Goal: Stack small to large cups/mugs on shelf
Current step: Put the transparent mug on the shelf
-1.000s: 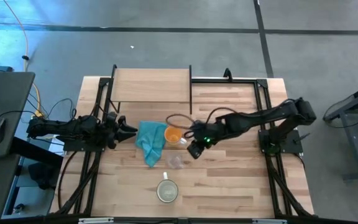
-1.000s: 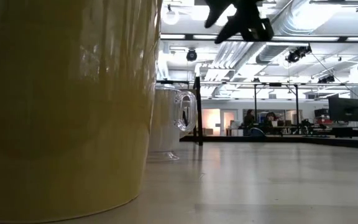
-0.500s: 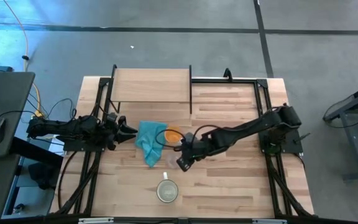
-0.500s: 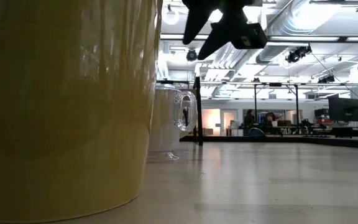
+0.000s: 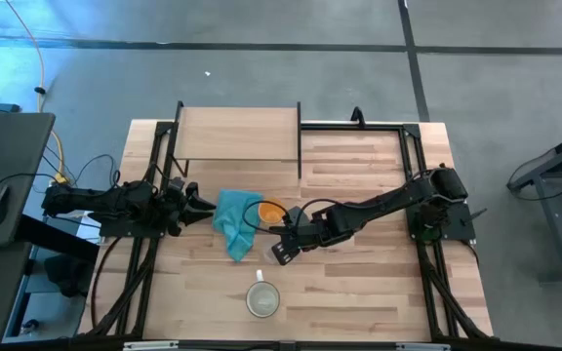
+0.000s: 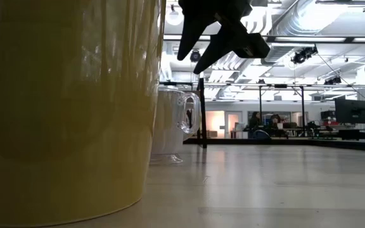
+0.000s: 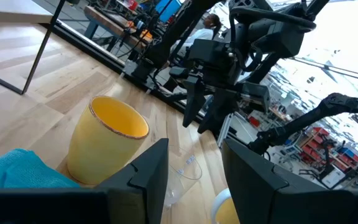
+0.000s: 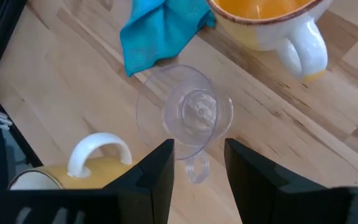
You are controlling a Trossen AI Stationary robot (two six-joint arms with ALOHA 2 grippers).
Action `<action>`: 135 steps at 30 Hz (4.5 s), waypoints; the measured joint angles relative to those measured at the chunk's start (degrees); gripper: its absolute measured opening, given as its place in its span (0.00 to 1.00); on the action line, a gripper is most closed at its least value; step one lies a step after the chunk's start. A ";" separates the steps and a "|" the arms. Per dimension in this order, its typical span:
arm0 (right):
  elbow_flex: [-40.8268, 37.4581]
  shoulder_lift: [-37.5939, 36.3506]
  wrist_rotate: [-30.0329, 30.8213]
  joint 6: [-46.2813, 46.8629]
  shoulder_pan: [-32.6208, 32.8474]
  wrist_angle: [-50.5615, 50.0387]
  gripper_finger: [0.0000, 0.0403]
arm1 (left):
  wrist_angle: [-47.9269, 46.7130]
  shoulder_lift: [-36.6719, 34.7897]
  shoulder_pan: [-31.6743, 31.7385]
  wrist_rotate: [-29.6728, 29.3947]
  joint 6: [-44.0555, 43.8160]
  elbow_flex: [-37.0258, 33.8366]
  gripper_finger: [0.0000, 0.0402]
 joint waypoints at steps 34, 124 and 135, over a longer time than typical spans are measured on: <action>-0.11 3.22 -2.14 -13.18 4.79 -0.13 0.33 | 0.02 0.00 -0.04 -0.23 -0.02 0.00 0.34; 16.58 7.89 0.46 -17.05 3.83 -15.58 0.00 | -0.07 -0.02 0.00 0.41 -0.20 0.00 0.34; 29.74 7.87 2.53 -20.16 -0.24 -31.11 0.00 | -0.07 -0.02 -0.02 0.39 0.46 0.00 0.34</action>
